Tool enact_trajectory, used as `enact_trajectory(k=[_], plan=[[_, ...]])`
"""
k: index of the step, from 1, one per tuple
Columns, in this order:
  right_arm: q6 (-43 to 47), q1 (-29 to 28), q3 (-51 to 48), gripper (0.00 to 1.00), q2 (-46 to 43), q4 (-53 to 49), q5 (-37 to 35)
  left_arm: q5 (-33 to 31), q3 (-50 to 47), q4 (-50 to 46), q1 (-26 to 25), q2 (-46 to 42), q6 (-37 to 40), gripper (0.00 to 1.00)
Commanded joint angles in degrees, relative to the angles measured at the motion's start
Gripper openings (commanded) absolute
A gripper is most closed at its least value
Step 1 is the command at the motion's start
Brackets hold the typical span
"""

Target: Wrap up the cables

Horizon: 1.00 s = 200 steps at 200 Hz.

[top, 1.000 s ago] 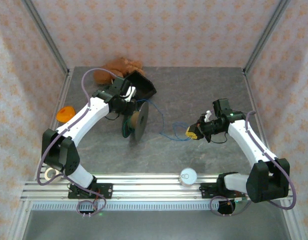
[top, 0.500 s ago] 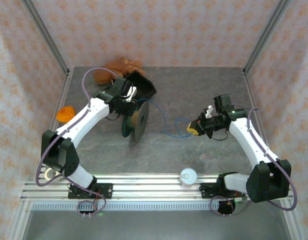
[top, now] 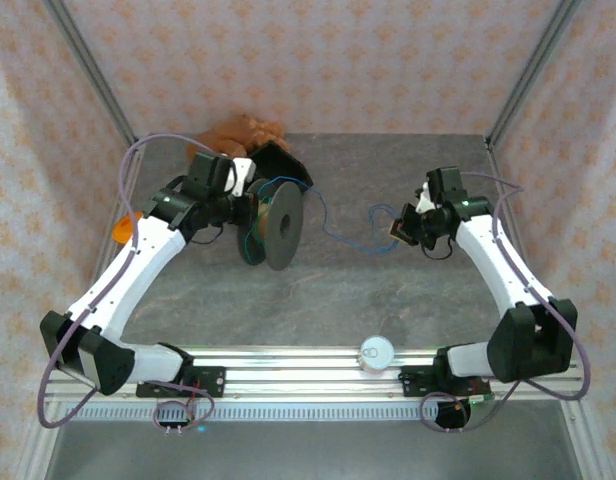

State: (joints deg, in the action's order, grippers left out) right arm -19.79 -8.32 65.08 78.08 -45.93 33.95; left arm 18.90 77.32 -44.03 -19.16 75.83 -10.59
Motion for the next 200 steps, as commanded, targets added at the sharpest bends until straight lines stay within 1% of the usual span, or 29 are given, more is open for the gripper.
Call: enact_trajectory(k=[1,22,33,68,73,89,113,136,158,179,200], plan=[[3.20,-0.59,-1.05,0.00,1.64,4.43,-4.42,7.60,2.93,5.25,3.48,-1.74,-5.92,0.00],[3.34,-1.95,-2.61,0.00,2.78,6.11,-2.85,11.36,3.69,7.80,6.90,-1.82,-10.95,0.00],[3.42,-2.90,-3.47,0.00,3.17,6.50,-2.63,12.22,3.93,9.42,8.65,-1.66,-13.69,0.00],[3.93,-5.75,-6.18,0.00,5.22,6.68,-1.04,14.84,5.12,14.37,11.70,-0.32,-20.42,0.00],[4.18,-6.14,-6.42,0.00,5.42,6.57,-1.31,14.98,5.05,15.31,12.17,-0.12,-22.55,0.00],[4.72,-7.23,-7.30,0.00,6.22,5.99,-2.84,15.73,5.51,16.80,13.27,0.39,-24.78,0.00],[5.32,-7.33,-6.41,0.00,8.12,2.71,-7.61,18.19,6.81,17.14,14.29,1.29,-25.73,0.00],[5.48,-7.41,-6.60,0.00,7.17,3.13,-5.38,15.27,7.01,15.53,14.81,0.91,-24.65,0.00],[6.22,-8.99,-6.29,0.00,4.51,2.53,-4.41,11.24,8.11,13.45,14.86,1.54,-23.06,0.00],[6.77,-12.69,-5.39,0.00,1.29,2.27,-3.73,7.30,8.66,13.76,14.78,2.67,-23.34,0.00],[7.44,-17.24,-3.53,0.00,-1.26,0.97,-3.89,1.80,8.55,15.45,14.57,3.59,-24.34,0.00]])
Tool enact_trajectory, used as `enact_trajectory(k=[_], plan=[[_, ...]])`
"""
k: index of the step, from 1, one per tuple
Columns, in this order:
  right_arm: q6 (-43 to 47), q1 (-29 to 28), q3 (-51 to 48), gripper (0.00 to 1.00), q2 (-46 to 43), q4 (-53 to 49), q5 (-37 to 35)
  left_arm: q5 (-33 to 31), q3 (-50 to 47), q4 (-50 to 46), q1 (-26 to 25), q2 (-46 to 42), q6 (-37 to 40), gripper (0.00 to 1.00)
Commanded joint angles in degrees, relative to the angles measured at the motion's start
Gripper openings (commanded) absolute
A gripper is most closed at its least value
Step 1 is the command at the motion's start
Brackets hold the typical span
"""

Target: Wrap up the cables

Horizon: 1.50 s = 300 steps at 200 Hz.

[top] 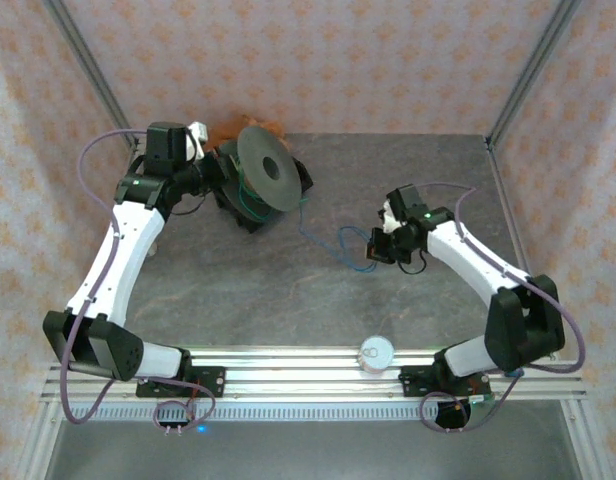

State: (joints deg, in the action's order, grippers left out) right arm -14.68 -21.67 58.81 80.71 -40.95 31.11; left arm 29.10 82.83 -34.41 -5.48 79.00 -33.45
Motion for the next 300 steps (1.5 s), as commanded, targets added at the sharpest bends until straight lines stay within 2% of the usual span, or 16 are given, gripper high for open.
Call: enact_trajectory(k=[1,47,62,99,119,159,201,261,300], plan=[[2.39,-4.16,2.90,0.00,-4.02,-4.12,-1.14,-8.56,3.04,5.93,0.89,0.44,-1.50,0.00],[3.71,-12.68,8.77,0.00,-8.71,-7.95,-1.88,-23.23,6.38,4.18,-3.29,4.69,1.81,0.00],[4.09,-15.23,11.33,0.00,-9.40,-8.30,-0.41,-28.08,7.92,2.60,-5.59,6.71,5.55,0.00],[2.56,-19.81,18.36,0.00,-9.42,-7.26,4.71,-33.14,7.97,2.42,-9.06,9.53,7.22,0.00],[0.60,-20.25,21.33,0.00,-9.45,-5.34,7.07,-34.43,7.79,2.51,-10.45,10.20,7.57,0.00],[-5.37,-20.25,26.90,0.00,-8.95,1.53,6.46,-36.19,8.32,1.67,-13.84,12.00,9.48,0.00],[-7.68,-19.62,34.47,0.00,-4.45,-0.42,-3.62,-35.79,6.85,2.06,-17.41,11.67,10.11,0.00],[-11.56,-14.68,39.34,0.00,1.56,0.03,-7.58,-34.20,2.44,4.27,-22.56,8.82,11.73,0.00],[-10.20,-11.25,45.72,0.00,6.39,-2.91,-10.28,-32.88,-1.00,7.01,-25.70,7.07,14.04,0.00]])
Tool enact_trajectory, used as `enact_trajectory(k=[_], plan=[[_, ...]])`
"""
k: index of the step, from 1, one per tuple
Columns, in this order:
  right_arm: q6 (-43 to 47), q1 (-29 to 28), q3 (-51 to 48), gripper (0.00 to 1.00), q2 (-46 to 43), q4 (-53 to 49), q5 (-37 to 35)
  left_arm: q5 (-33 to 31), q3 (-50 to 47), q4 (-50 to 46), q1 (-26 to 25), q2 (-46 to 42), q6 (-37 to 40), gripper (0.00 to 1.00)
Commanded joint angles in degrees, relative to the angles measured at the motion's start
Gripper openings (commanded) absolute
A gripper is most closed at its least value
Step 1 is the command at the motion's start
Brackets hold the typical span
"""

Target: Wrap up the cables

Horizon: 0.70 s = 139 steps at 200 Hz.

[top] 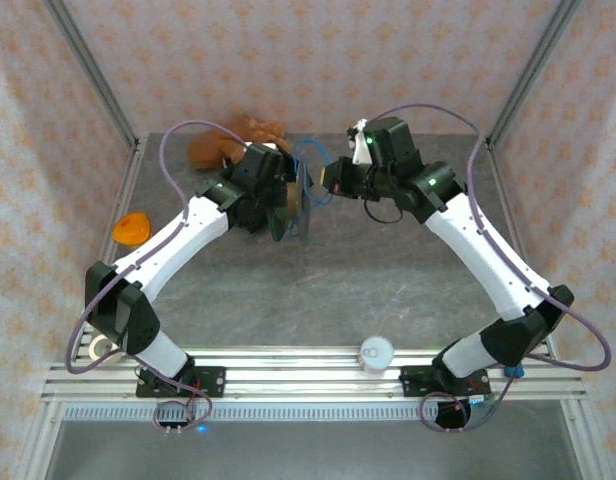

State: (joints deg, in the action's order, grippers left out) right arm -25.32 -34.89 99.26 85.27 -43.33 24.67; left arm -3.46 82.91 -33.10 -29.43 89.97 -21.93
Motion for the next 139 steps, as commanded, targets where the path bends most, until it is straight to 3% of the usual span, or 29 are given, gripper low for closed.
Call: enact_trajectory(k=[1,139], plan=[[0.49,2.08,5.38,0.00,2.00,-0.61,-3.88,-0.36,-1.13,5.73,-1.89,-3.96,2.65,0.00],[-2.74,17.40,8.19,0.00,12.58,2.44,1.57,5.52,-8.06,7.47,-7.68,-10.18,11.34,0.00]])
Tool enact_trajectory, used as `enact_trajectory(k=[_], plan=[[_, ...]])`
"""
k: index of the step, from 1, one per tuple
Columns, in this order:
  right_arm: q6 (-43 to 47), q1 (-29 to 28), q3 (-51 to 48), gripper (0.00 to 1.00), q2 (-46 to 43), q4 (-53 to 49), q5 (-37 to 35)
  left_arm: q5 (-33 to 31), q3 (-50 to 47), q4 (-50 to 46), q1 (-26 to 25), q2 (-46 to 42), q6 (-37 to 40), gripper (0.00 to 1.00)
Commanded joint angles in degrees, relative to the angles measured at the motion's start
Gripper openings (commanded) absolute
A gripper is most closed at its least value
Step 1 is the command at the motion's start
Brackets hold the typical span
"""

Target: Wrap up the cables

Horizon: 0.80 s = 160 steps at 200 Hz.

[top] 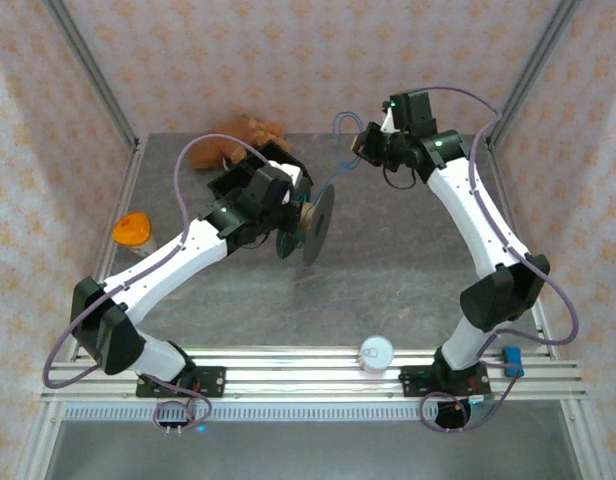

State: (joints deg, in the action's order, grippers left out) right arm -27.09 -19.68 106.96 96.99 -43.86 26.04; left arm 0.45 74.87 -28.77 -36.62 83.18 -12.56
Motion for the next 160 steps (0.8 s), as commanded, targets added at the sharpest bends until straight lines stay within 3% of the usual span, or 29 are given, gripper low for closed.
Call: enact_trajectory(k=[1,102,160], plan=[[-1.00,2.28,0.47,0.00,0.98,2.93,0.21,1.64,0.00,3.08,-0.52,-3.42,2.08,0.00],[-5.06,7.81,-15.00,0.00,4.24,9.31,2.94,8.28,0.60,0.28,-0.12,-8.90,2.59,0.00],[-8.71,7.77,-21.28,0.00,4.43,14.21,11.08,12.82,3.13,-1.18,5.57,-10.26,-0.58,0.00]])
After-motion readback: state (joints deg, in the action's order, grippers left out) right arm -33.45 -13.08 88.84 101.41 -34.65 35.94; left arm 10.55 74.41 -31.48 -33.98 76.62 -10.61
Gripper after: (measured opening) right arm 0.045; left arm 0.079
